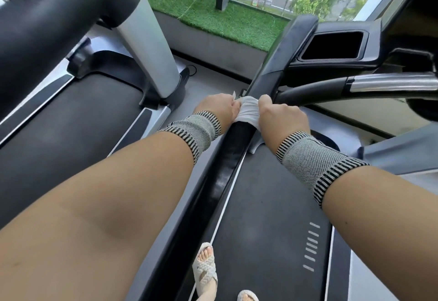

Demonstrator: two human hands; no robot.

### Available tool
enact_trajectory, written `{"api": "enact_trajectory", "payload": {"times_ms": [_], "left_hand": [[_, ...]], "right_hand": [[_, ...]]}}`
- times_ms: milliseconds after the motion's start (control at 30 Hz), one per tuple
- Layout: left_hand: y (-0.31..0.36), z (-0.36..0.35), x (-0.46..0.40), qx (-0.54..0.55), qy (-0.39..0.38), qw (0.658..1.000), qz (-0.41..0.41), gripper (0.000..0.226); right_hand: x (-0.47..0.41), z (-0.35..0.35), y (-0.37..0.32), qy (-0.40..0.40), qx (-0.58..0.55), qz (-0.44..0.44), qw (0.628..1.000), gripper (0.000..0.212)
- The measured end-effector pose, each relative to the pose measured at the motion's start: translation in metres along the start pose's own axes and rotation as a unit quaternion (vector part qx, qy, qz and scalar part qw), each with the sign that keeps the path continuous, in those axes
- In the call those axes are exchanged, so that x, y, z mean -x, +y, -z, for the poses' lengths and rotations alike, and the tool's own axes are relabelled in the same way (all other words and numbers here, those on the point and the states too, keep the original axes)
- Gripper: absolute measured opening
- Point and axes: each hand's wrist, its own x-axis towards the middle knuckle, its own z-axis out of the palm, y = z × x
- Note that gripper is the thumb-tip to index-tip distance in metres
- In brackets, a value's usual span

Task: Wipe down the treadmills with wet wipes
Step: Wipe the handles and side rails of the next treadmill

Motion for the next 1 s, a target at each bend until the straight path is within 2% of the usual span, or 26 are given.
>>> {"api": "enact_trajectory", "payload": {"times_ms": [433,767,1000], "left_hand": [[-0.017,-0.005,0.059,0.017,0.003,1.000,0.020,0.033],[-0.029,-0.013,0.114,-0.011,0.022,0.998,0.059,0.042],[-0.040,-0.018,0.150,-0.004,0.017,0.997,0.077,0.035]], "right_hand": [[0.041,-0.020,-0.022,0.031,-0.035,0.014,0.999,0.009],[0.087,-0.030,-0.049,0.021,-0.082,0.031,0.996,0.017],[0.122,-0.030,-0.070,0.001,-0.107,0.033,0.994,0.019]]}}
